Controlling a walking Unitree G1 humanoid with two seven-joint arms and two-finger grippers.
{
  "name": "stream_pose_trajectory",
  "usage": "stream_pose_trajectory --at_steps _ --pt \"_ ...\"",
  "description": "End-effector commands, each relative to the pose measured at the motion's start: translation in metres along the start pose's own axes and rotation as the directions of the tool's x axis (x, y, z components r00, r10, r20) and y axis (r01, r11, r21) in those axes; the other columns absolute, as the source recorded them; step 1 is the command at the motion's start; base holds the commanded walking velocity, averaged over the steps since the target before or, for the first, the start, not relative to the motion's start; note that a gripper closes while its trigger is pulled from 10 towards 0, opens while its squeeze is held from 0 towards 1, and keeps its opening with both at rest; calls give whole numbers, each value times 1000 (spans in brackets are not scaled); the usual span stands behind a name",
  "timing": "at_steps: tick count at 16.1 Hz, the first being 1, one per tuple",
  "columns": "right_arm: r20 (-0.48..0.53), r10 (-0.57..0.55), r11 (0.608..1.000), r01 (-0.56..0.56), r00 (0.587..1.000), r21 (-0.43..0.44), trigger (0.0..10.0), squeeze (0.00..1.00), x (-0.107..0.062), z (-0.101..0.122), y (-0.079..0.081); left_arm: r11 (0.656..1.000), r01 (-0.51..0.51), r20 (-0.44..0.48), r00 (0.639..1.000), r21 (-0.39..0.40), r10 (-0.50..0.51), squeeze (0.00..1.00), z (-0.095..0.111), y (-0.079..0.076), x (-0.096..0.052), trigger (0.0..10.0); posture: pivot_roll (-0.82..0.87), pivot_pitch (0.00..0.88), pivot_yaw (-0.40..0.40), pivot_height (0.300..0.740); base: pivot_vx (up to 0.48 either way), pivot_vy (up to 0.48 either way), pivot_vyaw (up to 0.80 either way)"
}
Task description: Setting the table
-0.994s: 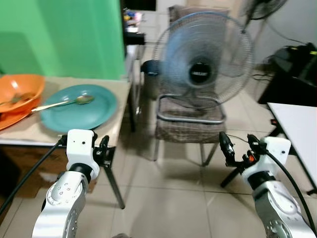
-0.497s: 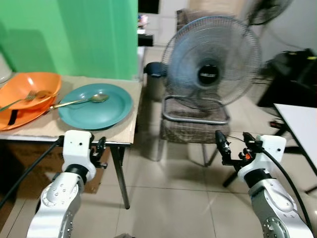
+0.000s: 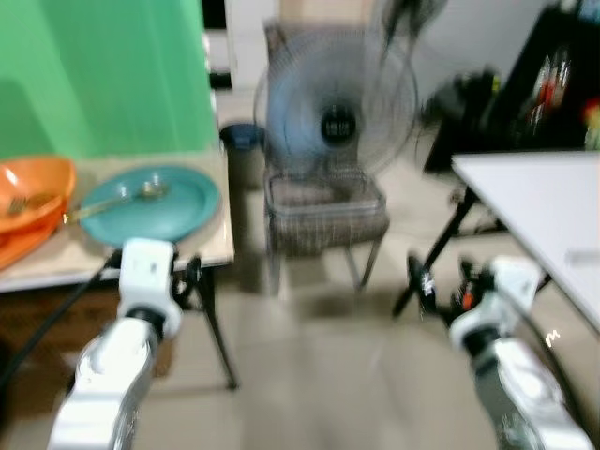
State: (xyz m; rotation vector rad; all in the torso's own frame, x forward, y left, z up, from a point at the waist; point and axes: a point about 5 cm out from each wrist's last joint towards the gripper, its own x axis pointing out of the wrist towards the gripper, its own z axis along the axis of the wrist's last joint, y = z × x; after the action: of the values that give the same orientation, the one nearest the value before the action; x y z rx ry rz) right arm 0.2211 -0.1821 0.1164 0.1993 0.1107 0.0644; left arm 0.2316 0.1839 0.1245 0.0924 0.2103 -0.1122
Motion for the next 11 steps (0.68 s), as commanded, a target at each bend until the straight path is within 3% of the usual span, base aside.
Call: stream_pose_trajectory --at_steps 1,6,11 --pt "-14 -5 1000 5 1000 8 10000 0 -1 -3 1 1000 -7 -3 1000 8 7 0 1 4 0 10000 -84 0 -13 740 0 270 0" --pt "-27 -9 1000 10 1000 22 10000 0 -2 -4 2 1000 -6 -2 1000 4 6 0 2 5 1 10000 -86 0 -12 740 0 270 0" --pt "-30 -6 1000 6 1000 22 10000 0 0 -4 1 1000 -12 -2 1000 1 12 0 3 6 2 10000 -84 0 -19 740 0 297 -509"
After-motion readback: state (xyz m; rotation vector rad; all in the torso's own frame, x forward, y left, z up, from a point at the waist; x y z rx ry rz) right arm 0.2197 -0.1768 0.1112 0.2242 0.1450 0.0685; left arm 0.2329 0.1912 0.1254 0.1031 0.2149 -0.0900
